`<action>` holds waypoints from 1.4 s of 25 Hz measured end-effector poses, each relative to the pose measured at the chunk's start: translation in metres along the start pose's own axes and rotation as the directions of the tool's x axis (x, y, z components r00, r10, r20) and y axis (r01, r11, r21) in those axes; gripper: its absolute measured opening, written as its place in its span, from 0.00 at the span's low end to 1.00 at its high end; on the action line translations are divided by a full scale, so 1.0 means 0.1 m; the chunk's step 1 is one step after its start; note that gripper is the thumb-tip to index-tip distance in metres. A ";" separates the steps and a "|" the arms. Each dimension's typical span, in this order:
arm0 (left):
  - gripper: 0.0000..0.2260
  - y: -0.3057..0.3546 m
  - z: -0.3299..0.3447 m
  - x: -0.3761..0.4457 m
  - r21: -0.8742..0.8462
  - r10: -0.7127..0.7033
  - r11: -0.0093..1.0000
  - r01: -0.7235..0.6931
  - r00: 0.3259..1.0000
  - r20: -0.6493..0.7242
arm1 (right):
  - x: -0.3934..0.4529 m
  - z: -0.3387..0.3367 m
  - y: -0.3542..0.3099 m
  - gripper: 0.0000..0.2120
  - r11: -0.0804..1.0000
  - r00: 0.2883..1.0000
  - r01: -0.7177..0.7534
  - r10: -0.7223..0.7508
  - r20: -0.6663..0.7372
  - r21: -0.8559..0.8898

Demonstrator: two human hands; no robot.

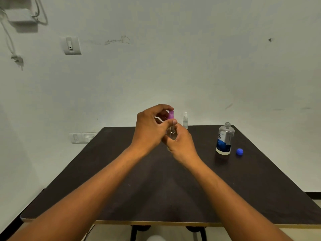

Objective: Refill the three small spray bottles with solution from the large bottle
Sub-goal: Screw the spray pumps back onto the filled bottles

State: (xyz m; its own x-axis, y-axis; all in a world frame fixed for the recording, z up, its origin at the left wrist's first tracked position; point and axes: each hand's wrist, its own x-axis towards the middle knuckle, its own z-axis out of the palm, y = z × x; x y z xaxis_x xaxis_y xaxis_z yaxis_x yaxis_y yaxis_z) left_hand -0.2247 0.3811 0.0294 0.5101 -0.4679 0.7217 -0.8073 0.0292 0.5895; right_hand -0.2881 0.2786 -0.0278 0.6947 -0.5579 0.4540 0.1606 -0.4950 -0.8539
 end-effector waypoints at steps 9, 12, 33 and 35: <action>0.15 0.05 -0.05 0.06 -0.050 -0.101 0.993 0.108 0.987 0.126 | 0.06 -0.02 0.02 0.13 0.999 0.999 0.038 -0.038 -0.015 0.013; 0.13 0.11 -0.07 0.15 -0.010 -0.098 0.995 0.100 0.992 0.084 | 0.06 -0.01 -0.01 0.13 1.000 1.000 0.026 -0.026 0.000 0.006; 0.19 0.07 -0.17 0.26 -0.218 -0.206 0.939 0.267 0.942 0.266 | 0.09 0.00 0.00 0.10 0.998 0.998 0.066 -0.067 -0.021 -0.017; 0.21 0.08 -0.16 0.25 -0.187 -0.193 0.949 0.253 0.938 0.289 | 0.09 0.00 0.01 0.10 0.998 0.998 0.061 -0.061 -0.026 -0.013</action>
State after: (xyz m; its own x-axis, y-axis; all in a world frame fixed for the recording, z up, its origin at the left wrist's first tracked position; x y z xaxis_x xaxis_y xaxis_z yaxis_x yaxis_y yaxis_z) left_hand -0.2139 0.3839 0.0582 0.5482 -0.6999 0.4578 -0.5812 0.0748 0.8103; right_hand -0.2817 0.2728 -0.0249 0.6655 -0.5436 0.5116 0.1934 -0.5364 -0.8215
